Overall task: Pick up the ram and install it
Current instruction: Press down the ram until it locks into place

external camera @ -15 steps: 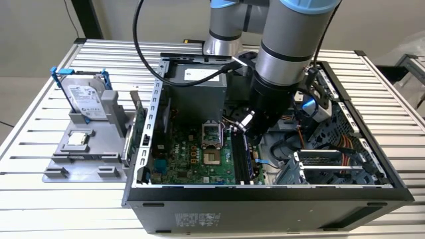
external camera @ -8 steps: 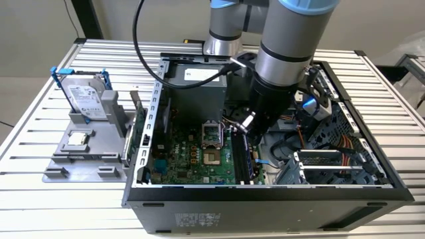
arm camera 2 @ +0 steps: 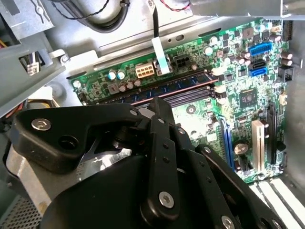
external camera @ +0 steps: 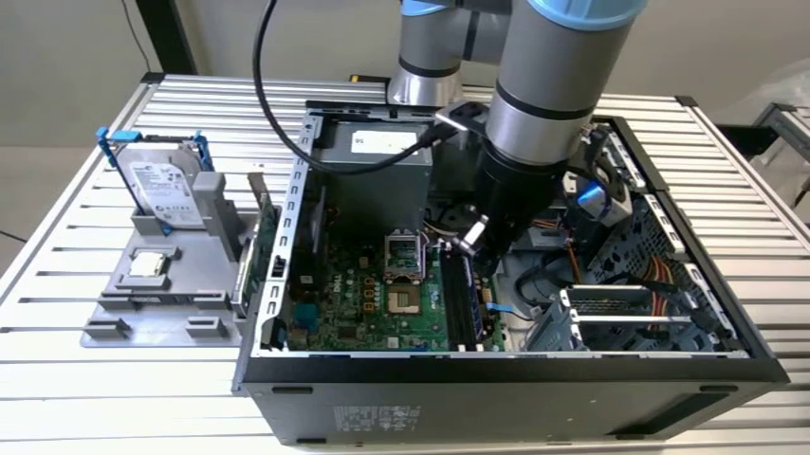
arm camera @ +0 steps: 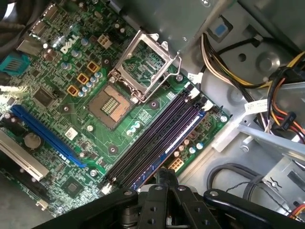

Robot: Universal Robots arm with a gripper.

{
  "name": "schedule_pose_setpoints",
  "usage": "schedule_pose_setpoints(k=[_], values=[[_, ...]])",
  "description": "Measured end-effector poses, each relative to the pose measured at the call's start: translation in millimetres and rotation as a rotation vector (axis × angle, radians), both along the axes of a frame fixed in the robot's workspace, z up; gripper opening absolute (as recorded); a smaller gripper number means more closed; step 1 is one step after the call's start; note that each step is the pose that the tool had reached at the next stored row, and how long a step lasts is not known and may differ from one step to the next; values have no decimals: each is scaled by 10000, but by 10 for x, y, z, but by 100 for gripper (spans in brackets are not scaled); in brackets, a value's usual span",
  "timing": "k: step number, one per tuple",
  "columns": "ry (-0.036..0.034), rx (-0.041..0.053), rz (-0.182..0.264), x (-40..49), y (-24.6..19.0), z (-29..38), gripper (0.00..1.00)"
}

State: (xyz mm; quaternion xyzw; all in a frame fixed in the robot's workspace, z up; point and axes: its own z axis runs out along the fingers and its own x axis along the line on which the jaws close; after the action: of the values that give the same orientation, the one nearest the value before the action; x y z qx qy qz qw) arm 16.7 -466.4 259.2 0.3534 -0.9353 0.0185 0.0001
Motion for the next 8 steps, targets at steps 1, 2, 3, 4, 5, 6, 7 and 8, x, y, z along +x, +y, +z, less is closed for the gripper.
schedule_pose_setpoints(k=[1,2,3,4,5,6,7,8], values=[[-1,0,81,0,0,-1,0],[0,1,166,0,0,-3,0],[0,1,240,0,0,-4,0],[0,1,320,0,1,-5,0],[-1,1,402,0,1,-7,0],[0,1,482,0,2,-7,0],[0,0,573,0,2,-8,0],[0,0,646,0,3,-8,0]])
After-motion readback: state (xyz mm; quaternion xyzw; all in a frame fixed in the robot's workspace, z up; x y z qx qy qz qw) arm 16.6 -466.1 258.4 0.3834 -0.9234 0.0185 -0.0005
